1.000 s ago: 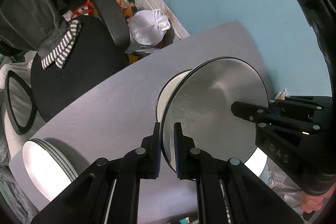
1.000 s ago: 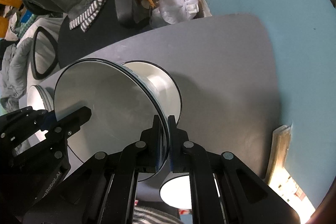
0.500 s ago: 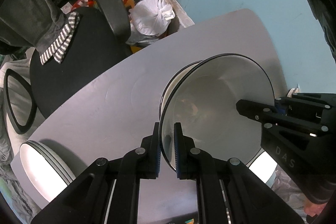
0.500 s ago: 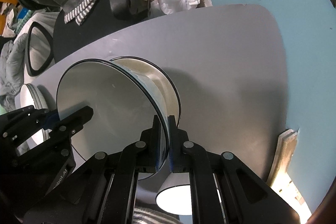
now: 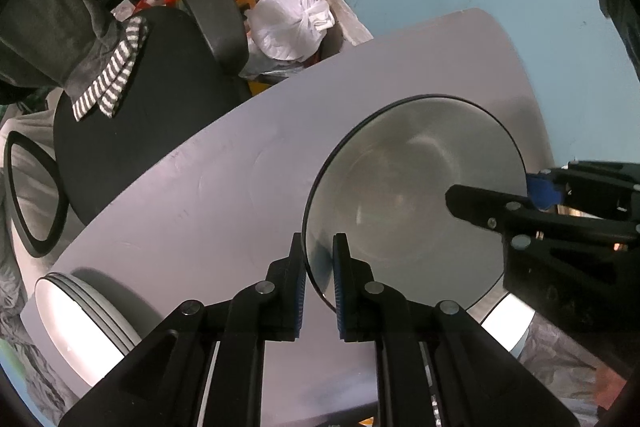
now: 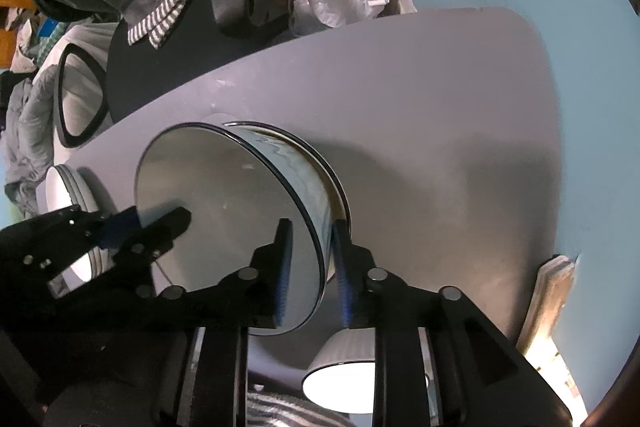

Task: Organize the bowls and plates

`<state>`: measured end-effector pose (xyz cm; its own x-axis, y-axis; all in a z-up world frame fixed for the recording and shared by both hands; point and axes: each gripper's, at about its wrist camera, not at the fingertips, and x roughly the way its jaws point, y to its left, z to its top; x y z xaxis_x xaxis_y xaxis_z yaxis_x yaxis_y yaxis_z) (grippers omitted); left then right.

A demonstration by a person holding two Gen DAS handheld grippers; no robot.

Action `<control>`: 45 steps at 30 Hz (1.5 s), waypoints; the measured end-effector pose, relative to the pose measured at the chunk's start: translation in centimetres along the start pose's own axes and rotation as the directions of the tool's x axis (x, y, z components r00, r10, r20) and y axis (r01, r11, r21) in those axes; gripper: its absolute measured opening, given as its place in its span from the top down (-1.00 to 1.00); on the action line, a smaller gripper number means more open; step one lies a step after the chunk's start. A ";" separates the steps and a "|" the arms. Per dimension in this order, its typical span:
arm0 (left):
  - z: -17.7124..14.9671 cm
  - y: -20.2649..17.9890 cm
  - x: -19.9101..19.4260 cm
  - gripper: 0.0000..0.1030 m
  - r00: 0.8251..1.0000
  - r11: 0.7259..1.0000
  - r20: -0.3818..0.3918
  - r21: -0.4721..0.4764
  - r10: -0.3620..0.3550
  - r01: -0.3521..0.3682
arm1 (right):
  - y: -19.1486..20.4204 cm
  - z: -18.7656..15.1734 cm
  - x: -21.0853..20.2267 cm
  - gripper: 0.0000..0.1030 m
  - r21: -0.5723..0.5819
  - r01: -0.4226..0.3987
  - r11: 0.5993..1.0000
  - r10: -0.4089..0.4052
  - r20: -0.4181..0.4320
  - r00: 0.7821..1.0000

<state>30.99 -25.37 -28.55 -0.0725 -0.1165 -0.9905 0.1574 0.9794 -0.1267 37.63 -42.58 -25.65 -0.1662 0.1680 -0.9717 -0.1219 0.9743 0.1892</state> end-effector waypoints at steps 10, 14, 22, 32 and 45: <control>-0.3 0.0 -0.3 0.56 1.000 1.000 0.013 -0.005 -0.001 0.001 | 0.8 -0.1 -1.5 0.14 -0.058 0.024 0.998 -0.023 0.020 1.000; -0.6 0.1 -0.6 0.55 1.000 1.000 0.017 -0.012 -0.007 0.008 | 0.7 0.1 -2.1 0.14 -0.062 0.035 0.997 -0.033 0.034 0.999; -2.0 -0.6 -2.7 0.01 0.996 0.999 0.082 0.029 0.031 -0.033 | 0.3 -0.8 -3.2 -0.05 -0.061 0.054 0.997 -0.050 0.063 0.997; -4.6 -1.3 -4.0 -0.12 0.996 0.998 0.084 0.057 -0.008 0.003 | -1.3 -3.3 -4.2 -0.07 -0.033 0.058 0.998 -0.055 0.092 0.994; -7.8 -2.5 -3.8 -0.16 0.996 0.994 0.041 0.071 -0.085 0.082 | -6.0 -8.1 -4.1 -0.07 0.032 0.079 0.996 -0.082 0.089 0.993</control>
<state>23.18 -26.10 -24.11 -0.0453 -0.2058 -0.9775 0.2206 0.9523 -0.2108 31.14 -50.31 -21.62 -0.0682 0.1003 -0.9926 -0.1029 0.9889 0.1070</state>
